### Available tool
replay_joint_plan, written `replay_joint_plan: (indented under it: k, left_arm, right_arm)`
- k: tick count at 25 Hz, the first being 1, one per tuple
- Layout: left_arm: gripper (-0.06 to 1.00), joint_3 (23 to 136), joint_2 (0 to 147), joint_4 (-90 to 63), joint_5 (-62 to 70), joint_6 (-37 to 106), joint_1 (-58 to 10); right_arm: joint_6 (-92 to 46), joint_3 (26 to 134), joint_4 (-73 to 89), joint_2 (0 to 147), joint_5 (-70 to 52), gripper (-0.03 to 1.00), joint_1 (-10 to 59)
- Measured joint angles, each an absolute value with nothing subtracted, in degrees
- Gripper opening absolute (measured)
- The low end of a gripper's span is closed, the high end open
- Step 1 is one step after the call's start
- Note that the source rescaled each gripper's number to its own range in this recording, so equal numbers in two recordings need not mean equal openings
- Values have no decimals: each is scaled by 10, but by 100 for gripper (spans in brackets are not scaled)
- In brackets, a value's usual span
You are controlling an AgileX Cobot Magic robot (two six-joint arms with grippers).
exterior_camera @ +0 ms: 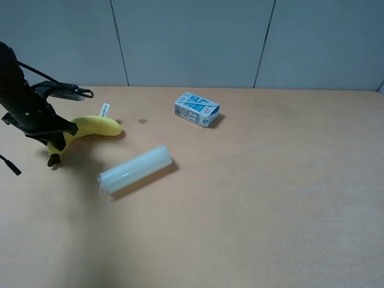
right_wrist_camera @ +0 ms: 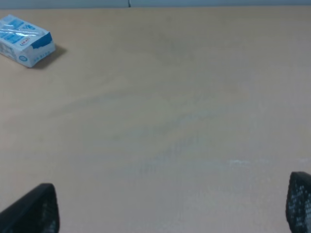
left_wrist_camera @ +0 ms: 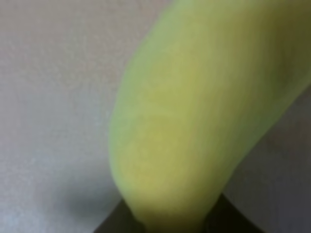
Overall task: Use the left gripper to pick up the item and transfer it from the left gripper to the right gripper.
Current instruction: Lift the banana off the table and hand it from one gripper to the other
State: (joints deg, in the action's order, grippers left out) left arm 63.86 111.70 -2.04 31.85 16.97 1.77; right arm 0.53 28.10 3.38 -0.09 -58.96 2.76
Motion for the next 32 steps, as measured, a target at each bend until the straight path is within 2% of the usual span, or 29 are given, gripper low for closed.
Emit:
replay_joint_plan:
  k: [15, 32]
  left_arm:
    - [0, 685, 926, -20, 515, 171, 6]
    - [0, 685, 914, -21, 503, 256, -253]
  right_arm:
    - [5, 281, 34, -1, -590, 100, 28]
    - [7, 281, 36, -1, -590, 100, 28]
